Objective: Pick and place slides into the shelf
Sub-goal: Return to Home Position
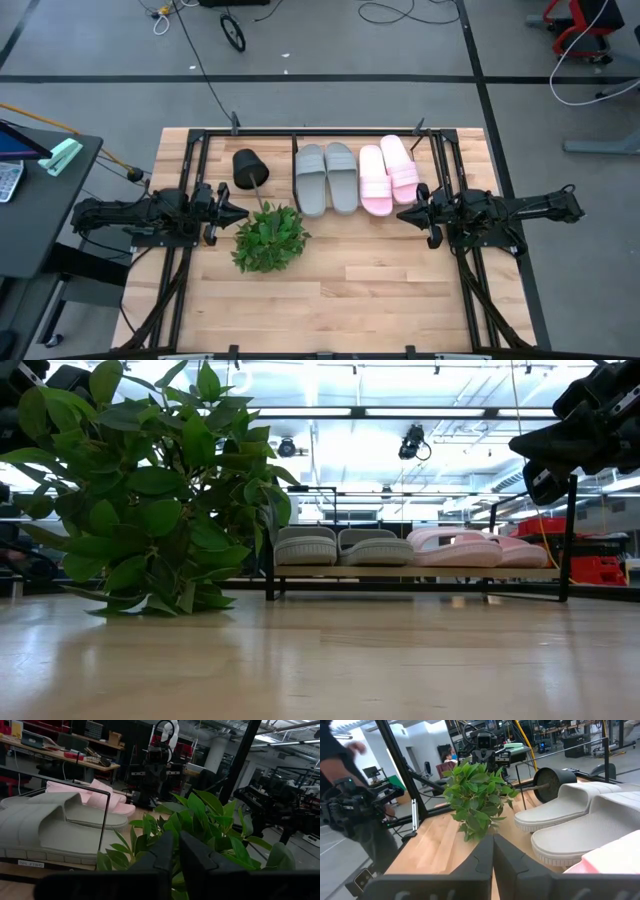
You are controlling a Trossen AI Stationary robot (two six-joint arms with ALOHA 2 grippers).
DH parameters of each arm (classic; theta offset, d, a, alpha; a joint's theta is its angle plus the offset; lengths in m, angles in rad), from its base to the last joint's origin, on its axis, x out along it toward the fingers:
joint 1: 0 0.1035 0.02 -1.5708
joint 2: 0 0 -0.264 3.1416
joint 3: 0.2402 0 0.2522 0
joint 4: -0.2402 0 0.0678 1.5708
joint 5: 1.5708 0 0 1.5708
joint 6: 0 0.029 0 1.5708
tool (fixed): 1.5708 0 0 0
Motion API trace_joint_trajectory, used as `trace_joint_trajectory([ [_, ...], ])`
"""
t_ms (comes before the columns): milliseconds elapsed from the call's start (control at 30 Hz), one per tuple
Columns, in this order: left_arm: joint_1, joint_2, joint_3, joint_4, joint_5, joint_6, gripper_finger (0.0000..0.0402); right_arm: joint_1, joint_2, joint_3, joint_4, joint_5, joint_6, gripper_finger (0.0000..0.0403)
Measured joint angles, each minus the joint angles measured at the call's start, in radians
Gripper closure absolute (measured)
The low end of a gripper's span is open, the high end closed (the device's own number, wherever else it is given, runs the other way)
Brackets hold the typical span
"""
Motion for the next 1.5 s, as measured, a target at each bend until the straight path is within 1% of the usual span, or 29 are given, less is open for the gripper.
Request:
trace_joint_trajectory([
  [300, 0.0, 0.0, 0.0, 0.0, 0.0, 0.0, 0.0378, 0.0, 0.0, 0.0, 0.0, 0.0, 0.0, 0.0387],
  [767, 0.0, 0.0, 0.0, 0.0, 0.0, 0.0, 0.0362, 0.0, 0.0, 0.0, 0.0, 0.0, 0.0, 0.0389],
  [1167, 0.0, 0.0, 0.0, 0.0, 0.0, 0.0, 0.0378, 0.0, 0.0, 0.0, 0.0, 0.0, 0.0, 0.0389],
  [1500, 0.0, 0.0, 0.0, 0.0, 0.0, 0.0, 0.0363, 0.0, 0.0, 0.0, 0.0, 0.0, 0.0, 0.0389],
])
